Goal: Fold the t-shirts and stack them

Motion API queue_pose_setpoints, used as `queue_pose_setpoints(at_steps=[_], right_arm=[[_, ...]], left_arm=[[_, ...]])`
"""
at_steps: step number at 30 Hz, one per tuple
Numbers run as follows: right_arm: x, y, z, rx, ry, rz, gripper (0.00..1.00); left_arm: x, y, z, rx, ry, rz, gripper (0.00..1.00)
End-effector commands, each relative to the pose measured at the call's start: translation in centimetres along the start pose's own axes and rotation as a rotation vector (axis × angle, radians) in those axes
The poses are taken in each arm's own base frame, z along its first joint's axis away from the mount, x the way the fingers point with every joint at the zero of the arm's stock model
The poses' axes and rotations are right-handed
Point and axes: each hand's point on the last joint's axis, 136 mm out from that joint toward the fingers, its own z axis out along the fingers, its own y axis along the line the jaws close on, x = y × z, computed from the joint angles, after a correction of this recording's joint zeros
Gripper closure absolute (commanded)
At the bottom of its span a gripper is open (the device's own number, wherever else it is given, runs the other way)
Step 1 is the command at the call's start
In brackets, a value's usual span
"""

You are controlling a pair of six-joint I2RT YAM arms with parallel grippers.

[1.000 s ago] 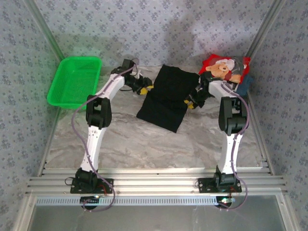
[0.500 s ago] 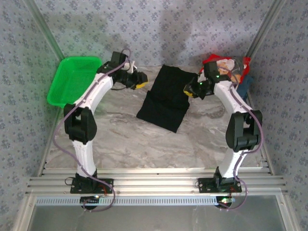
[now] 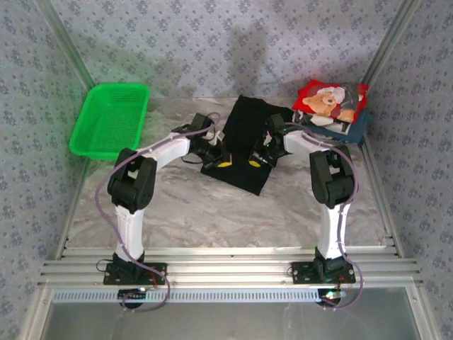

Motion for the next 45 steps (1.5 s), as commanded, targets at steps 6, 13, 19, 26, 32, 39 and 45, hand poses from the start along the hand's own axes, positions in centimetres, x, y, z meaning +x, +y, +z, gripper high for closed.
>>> queue_pose_setpoints(at_steps=[6, 13, 19, 26, 32, 39, 45], right_arm=[[-6.0, -2.2, 2.0, 0.062, -0.104, 0.069, 1.00], [-12.6, -2.6, 0.5, 0.039, -0.232, 0.120, 1.00], [-17.4, -3.0, -0.7, 0.007, -0.300, 0.189, 0.99], [-19.8, -0.7, -4.5, -0.022, -0.337, 0.109, 0.96], [-14.2, 0.3, -9.3, -0.009, -0.317, 0.041, 0.95], [-7.6, -3.8, -7.1, -0.034, -0.226, 0.150, 0.95], [-6.4, -5.4, -5.0, -0.047, -0.192, 0.197, 0.95]], left_arm=[[1.1, 7.2, 4.1, -0.160, 0.042, -0.034, 0.98], [3.9, 11.4, 5.4, -0.286, 0.130, -0.029, 1.00], [5.1, 12.4, 5.9, -0.302, 0.167, -0.029, 1.00], [4.8, 11.0, 5.4, -0.266, 0.158, -0.016, 1.00], [4.2, 8.8, 4.7, -0.217, 0.124, -0.009, 1.00], [2.6, 0.6, 2.7, -0.077, 0.055, 0.058, 0.98], [1.7, -4.1, 1.8, -0.042, 0.012, 0.096, 0.97]])
